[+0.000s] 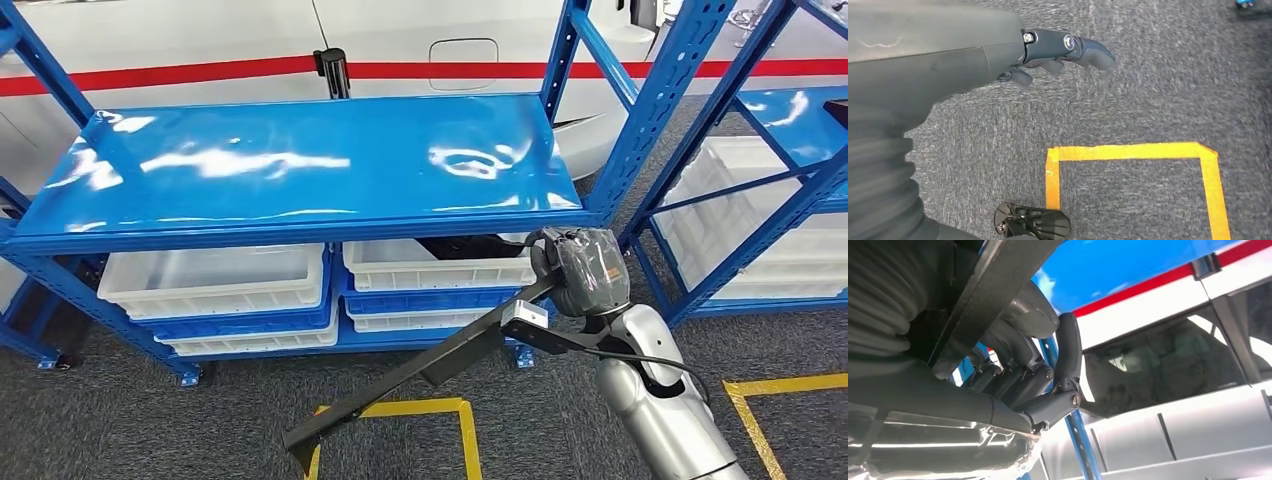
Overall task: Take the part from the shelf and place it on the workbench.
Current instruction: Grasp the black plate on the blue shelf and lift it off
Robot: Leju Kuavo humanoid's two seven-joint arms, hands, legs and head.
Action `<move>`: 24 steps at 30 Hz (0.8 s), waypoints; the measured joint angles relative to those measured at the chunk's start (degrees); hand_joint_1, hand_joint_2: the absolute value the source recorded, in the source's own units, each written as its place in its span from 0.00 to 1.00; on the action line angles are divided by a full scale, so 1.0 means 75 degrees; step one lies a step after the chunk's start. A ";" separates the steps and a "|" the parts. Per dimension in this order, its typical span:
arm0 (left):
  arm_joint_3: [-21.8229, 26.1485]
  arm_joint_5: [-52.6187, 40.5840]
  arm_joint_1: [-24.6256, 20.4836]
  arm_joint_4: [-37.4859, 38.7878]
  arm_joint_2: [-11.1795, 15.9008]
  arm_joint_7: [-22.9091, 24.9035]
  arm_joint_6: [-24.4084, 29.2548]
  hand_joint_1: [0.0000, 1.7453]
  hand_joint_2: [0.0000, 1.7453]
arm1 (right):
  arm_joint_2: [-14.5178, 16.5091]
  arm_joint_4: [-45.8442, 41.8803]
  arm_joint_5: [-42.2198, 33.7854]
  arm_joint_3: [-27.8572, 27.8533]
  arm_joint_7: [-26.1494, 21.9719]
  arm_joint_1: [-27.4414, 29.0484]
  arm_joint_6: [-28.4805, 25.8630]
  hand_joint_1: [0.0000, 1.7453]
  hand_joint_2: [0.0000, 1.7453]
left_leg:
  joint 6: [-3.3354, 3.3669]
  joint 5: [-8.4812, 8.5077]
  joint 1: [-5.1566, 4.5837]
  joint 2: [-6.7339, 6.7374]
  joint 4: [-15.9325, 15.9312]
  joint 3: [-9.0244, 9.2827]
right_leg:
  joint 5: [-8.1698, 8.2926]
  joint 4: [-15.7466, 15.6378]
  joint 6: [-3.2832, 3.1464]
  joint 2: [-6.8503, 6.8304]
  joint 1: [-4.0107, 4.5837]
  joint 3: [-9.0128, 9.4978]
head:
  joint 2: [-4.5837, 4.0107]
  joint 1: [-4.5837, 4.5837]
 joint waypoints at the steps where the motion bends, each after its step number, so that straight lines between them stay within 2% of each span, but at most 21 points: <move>1: -0.0007 -0.0001 -0.0014 0.0000 -0.0010 0.0006 -0.0008 0.00 1.00 | -0.0023 -0.0017 0.0001 -0.0025 -0.0001 0.0003 0.0012 1.00 1.00 | 0.0062 0.0139 0.0013 0.0029 -0.0054 -0.0095 | -0.0211 0.0165 -0.0034 0.0002 0.0017 -0.0105 | 0.0000 0.0013; 3: -0.0035 -0.0004 -0.0031 0.0000 -0.0022 0.0020 -0.0030 0.00 1.00 | -0.0076 -0.0044 0.0003 -0.0076 -0.0001 0.0015 0.0031 1.00 1.00 | 0.0136 0.0368 0.0013 0.0061 -0.0088 -0.0311 | -0.0925 0.0950 -0.0148 -0.0005 0.0023 -0.0372 | 0.0001 0.0050; 4: -0.0051 -0.0006 -0.0032 0.0000 -0.0022 0.0028 -0.0042 0.00 1.00 | -0.0100 -0.0053 0.0004 -0.0097 -0.0001 0.0037 0.0037 1.00 1.00 | 0.0146 0.0470 0.0005 0.0078 -0.0080 -0.0435 | -0.1220 0.1463 -0.0158 -0.0006 0.0016 -0.0474 | 0.0001 0.0072; 5: -0.0063 -0.0009 -0.0030 0.0000 -0.0026 0.0035 -0.0055 0.00 1.00 | -0.0117 -0.0060 0.0006 -0.0121 -0.0001 0.0064 0.0048 1.00 1.00 | 0.0146 0.0565 -0.0006 0.0092 -0.0075 -0.0558 | -0.1356 0.1886 -0.0117 -0.0007 0.0013 -0.0504 | 0.0001 0.0082; 6: -0.0073 -0.0011 -0.0030 0.0000 -0.0030 0.0039 -0.0066 0.00 1.00 | -0.0131 -0.0071 0.0009 -0.0144 -0.0001 0.0094 0.0066 1.00 1.00 | 0.0140 0.0657 -0.0015 0.0106 -0.0070 -0.0678 | -0.1342 0.2115 -0.0044 -0.0008 0.0009 -0.0437 | 0.0001 0.0085; 7: -0.0082 -0.0013 -0.0031 0.0000 -0.0035 0.0044 -0.0074 0.00 1.00 | -0.0144 -0.0084 0.0015 -0.0169 -0.0001 0.0118 0.0087 1.00 1.00 | 0.0128 0.0747 -0.0021 0.0117 -0.0066 -0.0795 | -0.1215 0.2067 0.0040 -0.0009 0.0008 -0.0234 | 0.0001 0.0090; 8: -0.0091 -0.0015 -0.0032 0.0000 -0.0041 0.0046 -0.0082 0.00 1.00 | -0.0155 -0.0103 0.0020 -0.0193 -0.0001 0.0133 0.0107 1.00 1.00 | 0.0110 0.0830 -0.0025 0.0123 -0.0062 -0.0897 | -0.1059 0.1760 0.0104 -0.0011 0.0007 0.0089 | 0.0001 0.0088; 9: -0.0099 -0.0015 -0.0033 0.0000 -0.0045 0.0048 -0.0089 0.00 1.00 | -0.0168 -0.0131 0.0023 -0.0213 -0.0001 0.0136 0.0119 1.00 1.00 | 0.0083 0.0907 -0.0037 0.0127 -0.0054 -0.0981 | -0.0989 0.1211 0.0121 -0.0016 0.0011 0.0542 | 0.0001 0.0090; 10: -0.0105 -0.0014 -0.0036 0.0000 -0.0050 0.0049 -0.0094 0.00 1.00 | -0.0178 -0.0165 0.0025 -0.0231 -0.0001 0.0132 0.0122 1.00 1.00 | 0.0051 0.0979 -0.0053 0.0130 -0.0040 -0.1051 | -0.1016 0.0567 0.0098 -0.0018 0.0034 0.1013 | 0.0001 0.0088; 11: -0.0107 -0.0013 -0.0038 0.0000 -0.0052 0.0050 -0.0097 0.00 1.00 | -0.0188 -0.0197 0.0026 -0.0251 -0.0001 0.0128 0.0122 1.00 1.00 | 0.0017 0.1051 -0.0071 0.0132 -0.0030 -0.1097 | -0.1087 0.0062 0.0050 -0.0019 0.0055 0.1349 | 0.0001 0.0075; 12: -0.0108 -0.0012 -0.0040 0.0000 -0.0053 0.0050 -0.0099 0.00 1.00 | -0.0197 -0.0223 0.0027 -0.0271 -0.0001 0.0127 0.0122 1.00 1.00 | -0.0014 0.1121 -0.0085 0.0134 -0.0023 -0.1130 | -0.1167 -0.0293 -0.0005 -0.0018 0.0080 0.1548 | 0.0001 0.0061; 13: -0.0107 -0.0012 -0.0037 0.0000 -0.0053 0.0050 -0.0099 0.00 1.00 | -0.0205 -0.0237 0.0028 -0.0291 -0.0001 0.0131 0.0122 1.00 1.00 | -0.0046 0.1187 -0.0088 0.0135 -0.0022 -0.1153 | -0.1183 -0.0427 -0.0055 -0.0015 0.0099 0.1576 | 0.0001 0.0046; 14: -0.0106 -0.0012 -0.0029 0.0000 -0.0052 0.0050 -0.0099 0.00 1.00 | -0.0213 -0.0242 0.0027 -0.0310 -0.0001 0.0135 0.0123 1.00 1.00 | -0.0078 0.1229 -0.0073 0.0131 -0.0016 -0.1182 | -0.1134 -0.0420 -0.0115 -0.0023 0.0052 0.1502 | 0.0001 0.0034; 15: -0.0104 -0.0012 -0.0018 0.0001 -0.0050 0.0051 -0.0098 0.00 1.00 | -0.0217 -0.0244 0.0027 -0.0323 -0.0001 0.0137 0.0125 1.00 1.00 | -0.0122 0.1146 -0.0053 0.0114 0.0043 -0.1230 | -0.1070 -0.0421 -0.0182 -0.0037 0.0017 0.1444 | 0.0001 0.0029; 16: -0.0103 -0.0012 -0.0006 0.0001 -0.0050 0.0051 -0.0097 0.00 1.00 | -0.0219 -0.0250 0.0028 -0.0336 -0.0001 0.0139 0.0126 1.00 1.00 | -0.0176 0.0914 -0.0029 0.0093 0.0208 -0.1303 | -0.0989 -0.0422 -0.0260 -0.0052 -0.0022 0.1393 | 0.0001 0.0021; 17: -0.0102 -0.0012 0.0003 0.0002 -0.0052 0.0051 -0.0096 0.00 1.00 | -0.0219 -0.0258 0.0030 -0.0347 -0.0001 0.0141 0.0127 1.00 1.00 | -0.0232 0.0551 0.0003 0.0071 0.0511 -0.1406 | -0.0896 -0.0426 -0.0321 -0.0066 -0.0057 0.1321 | 0.0001 0.0009; 19: -0.0102 -0.0012 0.0009 0.0003 -0.0059 0.0051 -0.0095 0.00 1.00 | -0.0219 -0.0273 0.0038 -0.0369 -0.0007 0.0153 0.0128 1.00 1.00 | -0.0345 -0.0255 0.0064 0.0047 0.1467 -0.1635 | -0.0711 -0.0411 -0.0365 -0.0073 -0.0044 0.1123 | 0.0001 -0.0010; 20: -0.0102 -0.0012 0.0009 0.0003 -0.0060 0.0051 -0.0095 0.00 1.00 | -0.0221 -0.0276 0.0044 -0.0381 -0.0010 0.0170 0.0128 1.00 1.00 | -0.0391 -0.0457 0.0098 0.0045 0.1924 -0.1702 | -0.0624 -0.0398 -0.0352 -0.0073 -0.0044 0.1003 | 0.0001 -0.0012; 21: -0.0102 -0.0012 0.0009 0.0003 -0.0060 0.0051 -0.0095 0.00 1.00 | -0.0225 -0.0277 0.0047 -0.0393 -0.0015 0.0192 0.0128 1.00 1.00 | -0.0431 -0.0477 0.0131 0.0046 0.2218 -0.1686 | -0.0545 -0.0378 -0.0328 -0.0073 -0.0051 0.0882 | 0.0001 -0.0009; 22: -0.0102 -0.0013 0.0009 0.0003 -0.0060 0.0051 -0.0093 0.00 1.00 | -0.0233 -0.0277 0.0050 -0.0405 -0.0022 0.0218 0.0128 1.00 1.00 | -0.0467 -0.0340 0.0166 0.0047 0.2274 -0.1554 | -0.0474 -0.0346 -0.0297 -0.0073 -0.0064 0.0758 | 0.0001 -0.0012; 24: -0.0102 -0.0018 0.0001 0.0003 -0.0060 0.0051 -0.0083 0.00 1.00 | -0.0251 -0.0297 0.0052 -0.0433 -0.0040 0.0261 0.0128 1.00 1.00 | -0.0513 0.0026 0.0237 0.0038 0.1587 -0.0891 | -0.0367 -0.0242 -0.0208 -0.0069 -0.0098 0.0531 | 0.0001 -0.0015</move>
